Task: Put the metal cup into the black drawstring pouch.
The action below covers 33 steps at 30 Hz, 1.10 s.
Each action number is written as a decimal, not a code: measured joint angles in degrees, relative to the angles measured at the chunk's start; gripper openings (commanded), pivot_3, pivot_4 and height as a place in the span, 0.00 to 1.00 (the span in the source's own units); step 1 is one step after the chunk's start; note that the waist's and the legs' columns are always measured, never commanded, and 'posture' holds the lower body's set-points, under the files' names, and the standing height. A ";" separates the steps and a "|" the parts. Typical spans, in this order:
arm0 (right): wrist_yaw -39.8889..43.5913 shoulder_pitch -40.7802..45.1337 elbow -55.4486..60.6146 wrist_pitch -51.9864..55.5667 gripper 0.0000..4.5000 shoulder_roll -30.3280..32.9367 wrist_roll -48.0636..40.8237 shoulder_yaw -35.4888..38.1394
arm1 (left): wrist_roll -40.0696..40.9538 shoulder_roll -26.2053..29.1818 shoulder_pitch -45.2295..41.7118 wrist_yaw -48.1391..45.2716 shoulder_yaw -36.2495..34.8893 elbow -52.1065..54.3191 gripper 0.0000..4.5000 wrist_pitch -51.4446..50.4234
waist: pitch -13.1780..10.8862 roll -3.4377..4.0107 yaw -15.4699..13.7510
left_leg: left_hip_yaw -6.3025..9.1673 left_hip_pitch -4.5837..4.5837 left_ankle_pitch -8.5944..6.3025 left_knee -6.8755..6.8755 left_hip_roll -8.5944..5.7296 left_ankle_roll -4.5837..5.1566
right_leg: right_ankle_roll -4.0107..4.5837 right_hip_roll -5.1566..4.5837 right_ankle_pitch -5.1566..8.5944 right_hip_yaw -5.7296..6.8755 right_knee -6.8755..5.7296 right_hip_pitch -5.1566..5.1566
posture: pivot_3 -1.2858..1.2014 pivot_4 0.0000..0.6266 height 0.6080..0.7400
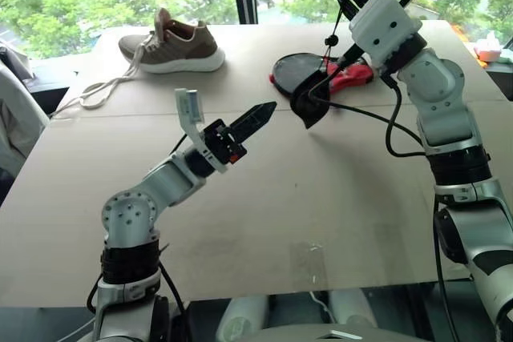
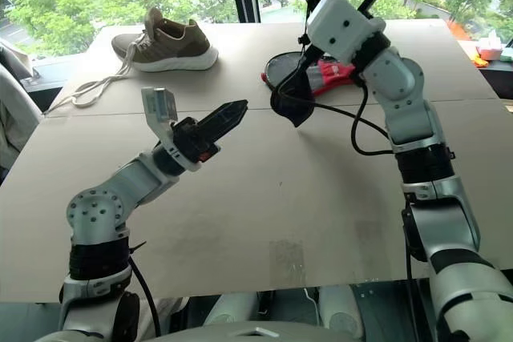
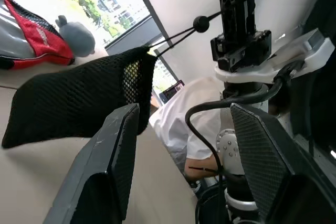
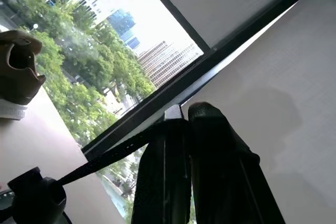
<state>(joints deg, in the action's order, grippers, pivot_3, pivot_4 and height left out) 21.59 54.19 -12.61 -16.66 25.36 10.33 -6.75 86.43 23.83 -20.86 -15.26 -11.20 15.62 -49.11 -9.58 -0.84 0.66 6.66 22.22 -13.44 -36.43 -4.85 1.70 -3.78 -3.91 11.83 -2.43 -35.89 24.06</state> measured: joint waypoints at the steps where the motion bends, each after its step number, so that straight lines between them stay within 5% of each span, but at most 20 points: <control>1: 0.35 0.07 0.30 -0.08 0.00 -0.18 -0.28 0.00 | -0.87 0.69 -0.69 -1.52 0.33 0.79 0.64 -0.13 | 0.00 0.00 0.00 | 0.00 0.01 0.00 -0.01 -0.01 0.00 | 0.00 0.00 0.00 0.00 -0.01 0.00 | 0.52 0.24 0.97; 5: 1.02 0.78 0.53 -0.91 0.00 -0.79 -1.31 0.00 | -3.80 3.01 -3.66 -7.70 0.50 1.97 0.79 0.15 | 0.00 0.00 0.14 | -0.01 -0.02 0.00 0.00 0.01 0.00 | 0.00 0.02 0.00 0.00 -0.03 0.01 | 0.52 0.24 0.97; 7: 1.42 0.94 0.87 -1.40 0.00 -0.91 -1.52 0.01 | -5.16 5.70 -4.32 -11.62 0.45 1.95 0.98 -0.03 | -0.01 0.01 0.40 | -0.03 -0.04 0.00 0.04 0.03 0.00 | 0.01 0.05 0.00 -0.04 -0.04 0.03 | 0.52 0.24 0.97; 8: 1.56 0.96 0.87 -1.47 0.00 -0.91 -1.56 0.01 | -6.03 6.66 -4.48 -12.69 0.44 1.94 0.99 -0.08 | -0.01 0.01 0.43 | -0.03 -0.04 0.00 0.05 0.03 0.00 | 0.01 0.05 0.00 -0.04 -0.04 0.03 | 0.52 0.24 0.97; 12: 2.50 1.03 1.03 -1.55 0.00 -1.19 -2.04 0.00 | -19.56 9.29 -7.25 -16.36 0.79 -2.27 0.99 5.85 | -0.01 0.02 0.26 | -0.03 -0.03 0.00 0.06 0.02 -0.01 | 0.01 0.05 0.00 -0.03 -0.03 0.05 | 0.52 0.24 0.97; 19: 7.10 1.05 3.56 -1.51 0.00 -1.69 -4.14 -1.30 | -43.13 5.82 -16.09 -20.99 7.21 -9.48 0.99 23.59 | -0.01 0.01 0.07 | 0.03 0.22 0.00 0.04 -0.05 0.00 | 0.00 -0.05 -0.01 0.03 0.01 0.24 | 0.52 0.24 0.97; 33: 10.85 0.51 7.87 1.65 0.00 -3.88 -5.10 -2.54 | -51.22 -0.88 -21.72 -28.67 10.16 -14.09 0.99 27.57 | -0.01 0.01 0.40 | 0.00 0.67 0.01 -0.10 -0.03 0.00 | 0.00 -0.03 -0.02 0.01 -0.22 0.73 | 0.52 0.24 0.97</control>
<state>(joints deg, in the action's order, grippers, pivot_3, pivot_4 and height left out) 32.44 54.70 -4.74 -15.01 21.48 5.23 -9.30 35.21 22.95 -42.58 -43.93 -1.04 1.53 -21.54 -9.59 -0.83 1.06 6.66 22.89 -13.43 -36.53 -4.88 1.70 -3.78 -3.94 11.81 -2.42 -36.11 24.78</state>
